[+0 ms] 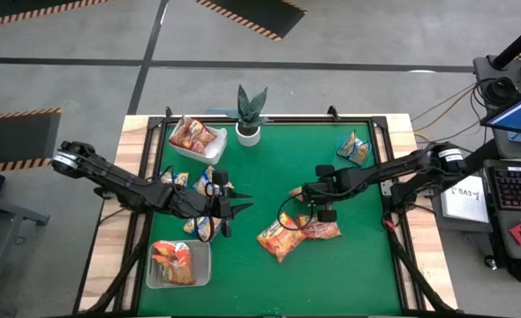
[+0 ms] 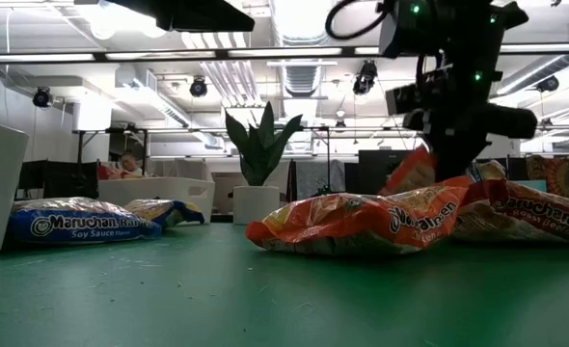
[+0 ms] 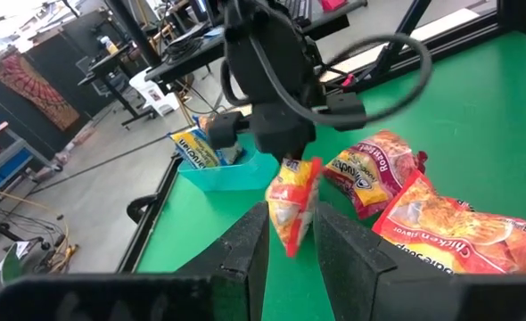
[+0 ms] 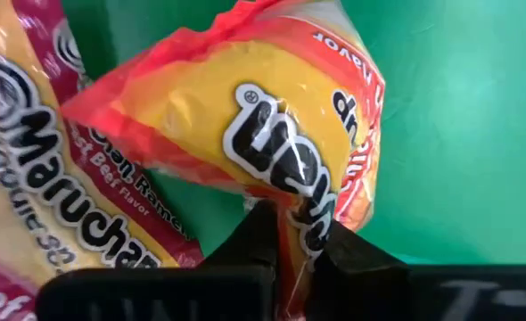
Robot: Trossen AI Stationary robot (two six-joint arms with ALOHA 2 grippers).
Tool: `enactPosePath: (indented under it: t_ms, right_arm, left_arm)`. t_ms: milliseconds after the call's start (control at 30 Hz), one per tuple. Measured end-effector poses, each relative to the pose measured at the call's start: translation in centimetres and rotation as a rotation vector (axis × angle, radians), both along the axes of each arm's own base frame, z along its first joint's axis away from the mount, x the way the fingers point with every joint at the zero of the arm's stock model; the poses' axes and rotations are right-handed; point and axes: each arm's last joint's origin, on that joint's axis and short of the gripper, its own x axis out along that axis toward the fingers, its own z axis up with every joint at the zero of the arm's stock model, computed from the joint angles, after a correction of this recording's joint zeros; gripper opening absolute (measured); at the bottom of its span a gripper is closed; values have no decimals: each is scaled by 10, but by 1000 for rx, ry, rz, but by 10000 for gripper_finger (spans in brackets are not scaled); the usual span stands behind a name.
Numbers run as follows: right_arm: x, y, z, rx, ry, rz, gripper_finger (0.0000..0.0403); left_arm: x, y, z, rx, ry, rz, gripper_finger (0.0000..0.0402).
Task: Sort Maruchan noodles
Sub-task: Put the orange noodle pack into the gray bin
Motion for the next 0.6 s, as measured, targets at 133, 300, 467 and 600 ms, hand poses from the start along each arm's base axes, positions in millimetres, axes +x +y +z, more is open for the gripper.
enactPosePath:
  t_ms: [133, 300, 467, 600]
  right_arm:
    - [-8, -1, 17, 20, -68, -43, 9]
    - [-21, -2, 45, 54, -221, -102, 9]
    - [-25, 0, 75, 134, -471, -96, 9]
    - [-16, 2, 96, 203, -691, -32, 9]
  left_arm:
    - [-11, -6, 11, -15, -34, -34, 74]
    - [-38, -11, 36, -63, -124, 0, 74]
    - [-60, -13, 54, -123, -190, -2, 74]
    - [-72, -12, 62, -165, -214, -16, 74]
